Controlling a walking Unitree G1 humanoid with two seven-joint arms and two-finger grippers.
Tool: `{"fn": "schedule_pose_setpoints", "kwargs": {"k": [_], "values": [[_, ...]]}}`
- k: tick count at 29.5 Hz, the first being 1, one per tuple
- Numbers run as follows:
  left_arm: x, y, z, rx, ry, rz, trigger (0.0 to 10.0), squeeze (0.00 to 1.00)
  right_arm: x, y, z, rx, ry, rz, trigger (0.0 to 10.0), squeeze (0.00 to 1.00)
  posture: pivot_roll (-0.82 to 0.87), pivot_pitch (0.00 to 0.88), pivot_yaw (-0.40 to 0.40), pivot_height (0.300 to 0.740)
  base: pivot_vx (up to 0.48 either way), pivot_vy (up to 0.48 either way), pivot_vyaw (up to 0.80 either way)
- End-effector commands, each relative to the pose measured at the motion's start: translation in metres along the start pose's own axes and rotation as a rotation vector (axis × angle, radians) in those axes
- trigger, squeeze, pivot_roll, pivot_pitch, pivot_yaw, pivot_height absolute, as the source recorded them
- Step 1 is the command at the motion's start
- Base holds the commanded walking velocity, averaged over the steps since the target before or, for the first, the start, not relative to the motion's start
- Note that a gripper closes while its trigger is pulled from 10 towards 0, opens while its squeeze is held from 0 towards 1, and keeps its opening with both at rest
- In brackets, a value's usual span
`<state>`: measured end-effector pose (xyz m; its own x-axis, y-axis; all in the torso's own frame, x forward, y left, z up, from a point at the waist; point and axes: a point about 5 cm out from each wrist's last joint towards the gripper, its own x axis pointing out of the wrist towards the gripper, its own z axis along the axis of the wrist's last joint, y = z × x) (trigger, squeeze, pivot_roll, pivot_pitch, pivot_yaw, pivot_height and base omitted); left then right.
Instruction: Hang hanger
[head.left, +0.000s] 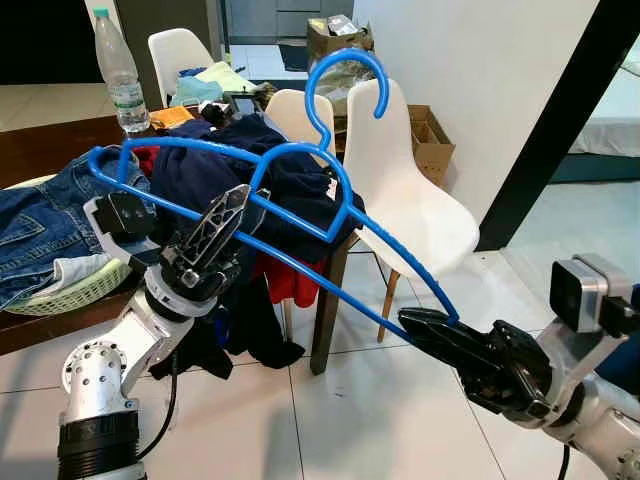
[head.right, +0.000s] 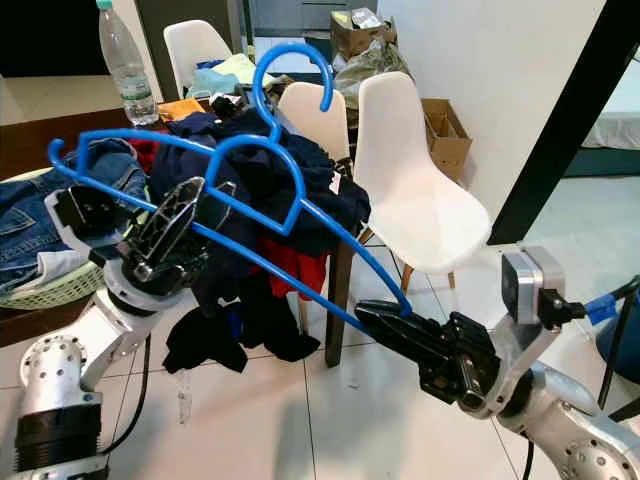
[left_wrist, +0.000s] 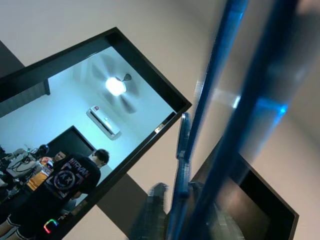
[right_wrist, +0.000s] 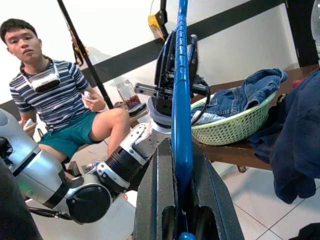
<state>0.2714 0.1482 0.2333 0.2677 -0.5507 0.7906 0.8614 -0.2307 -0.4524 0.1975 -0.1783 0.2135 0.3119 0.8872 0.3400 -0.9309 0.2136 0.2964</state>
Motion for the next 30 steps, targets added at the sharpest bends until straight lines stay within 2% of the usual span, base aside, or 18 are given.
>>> {"fn": "schedule_pose_setpoints", "kwargs": {"k": [1,12,13,14,21,23,24,26,27,30], "values": [[0.003,-0.003,-0.001,-0.010,0.016,-0.033,0.0,0.00,0.000,0.003,0.002,-0.002,0.003,0.012,10.0,0.00,0.12,0.070,-0.013,0.740,0.000,0.000,0.00],[0.000,-0.008,0.000,0.005,0.031,-0.042,0.0,0.00,0.003,0.002,0.004,-0.009,0.013,0.013,10.0,0.00,0.12,0.077,-0.022,0.740,0.000,0.000,0.00],[0.000,-0.008,0.000,0.007,0.034,-0.041,0.0,0.00,0.004,0.001,0.004,-0.003,0.017,0.017,10.0,0.68,0.12,0.079,-0.024,0.740,0.000,0.000,0.00],[0.000,-0.009,0.000,0.007,0.036,-0.041,0.0,0.00,0.004,0.001,0.004,0.002,0.019,0.020,10.0,1.00,0.12,0.079,-0.024,0.740,0.000,0.000,0.00],[0.001,-0.011,-0.002,0.007,0.062,-0.047,0.0,0.00,0.000,-0.002,0.008,-0.002,0.009,0.005,10.0,1.00,0.12,0.090,-0.027,0.740,0.000,0.000,0.00],[0.001,-0.013,0.002,0.028,0.088,-0.045,0.0,0.00,-0.014,-0.009,0.021,-0.026,-0.027,-0.038,10.0,1.00,0.12,0.096,-0.028,0.740,0.000,0.000,0.00],[0.001,-0.013,0.002,0.028,0.088,-0.045,0.0,0.00,-0.014,-0.009,0.021,-0.026,-0.027,-0.038,10.0,1.00,0.12,0.096,-0.028,0.740,0.000,0.000,0.00],[0.000,-0.016,0.008,0.063,0.110,-0.034,0.0,0.00,-0.028,-0.015,0.042,-0.078,-0.089,-0.082,10.0,1.00,0.13,0.100,-0.026,0.740,0.000,0.000,0.00],[0.000,-0.016,0.008,0.063,0.110,-0.034,0.0,0.00,-0.028,-0.015,0.042,-0.078,-0.089,-0.082,10.0,1.00,0.13,0.100,-0.026,0.740,0.000,0.000,0.00],[0.001,-0.016,0.012,0.100,0.147,-0.020,0.0,0.00,-0.036,-0.018,0.064,-0.138,-0.157,-0.104,10.0,1.00,0.13,0.098,-0.028,0.740,0.000,0.000,0.00]]}}
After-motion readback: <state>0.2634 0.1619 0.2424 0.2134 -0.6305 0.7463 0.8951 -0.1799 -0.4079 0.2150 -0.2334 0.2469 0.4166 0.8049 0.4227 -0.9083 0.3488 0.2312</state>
